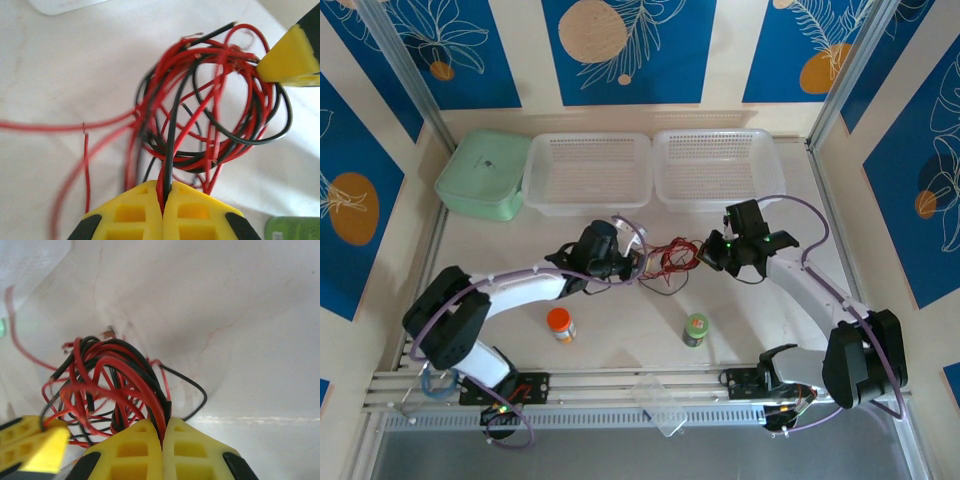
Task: Untangle the cables
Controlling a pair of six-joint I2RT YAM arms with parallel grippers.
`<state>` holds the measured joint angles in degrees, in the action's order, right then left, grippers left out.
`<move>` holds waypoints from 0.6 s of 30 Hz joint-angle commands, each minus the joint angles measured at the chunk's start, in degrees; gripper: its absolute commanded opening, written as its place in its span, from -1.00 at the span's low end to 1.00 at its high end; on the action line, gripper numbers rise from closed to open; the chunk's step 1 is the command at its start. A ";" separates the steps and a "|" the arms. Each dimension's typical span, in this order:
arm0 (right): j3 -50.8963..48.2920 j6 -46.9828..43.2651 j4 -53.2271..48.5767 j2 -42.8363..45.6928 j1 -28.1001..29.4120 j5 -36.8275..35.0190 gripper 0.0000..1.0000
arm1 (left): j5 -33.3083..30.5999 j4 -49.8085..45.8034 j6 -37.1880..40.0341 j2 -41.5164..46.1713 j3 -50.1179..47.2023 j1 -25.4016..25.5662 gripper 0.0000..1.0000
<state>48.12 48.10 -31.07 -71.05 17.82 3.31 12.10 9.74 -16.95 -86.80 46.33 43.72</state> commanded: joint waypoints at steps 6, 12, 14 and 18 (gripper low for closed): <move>3.68 -7.98 -9.57 -4.32 1.05 -13.65 -1.00 | -22.96 -24.00 13.09 3.24 6.31 -0.83 -1.00; 5.32 -8.10 -10.10 -8.51 5.03 -16.67 -1.00 | -23.97 -22.84 14.05 2.20 6.67 -0.26 -1.00; 5.23 -7.52 -9.14 -9.17 5.38 -16.26 -1.00 | -21.99 -21.83 14.29 2.42 6.67 0.29 -0.79; 5.06 -6.32 -8.04 -10.11 5.47 -16.11 -1.00 | -18.47 -19.05 15.14 3.60 6.41 2.33 -0.20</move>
<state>51.90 41.32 -38.59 -80.64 23.14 -11.44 -8.56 -10.87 -3.03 -84.44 51.53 44.62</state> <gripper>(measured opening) 0.054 0.366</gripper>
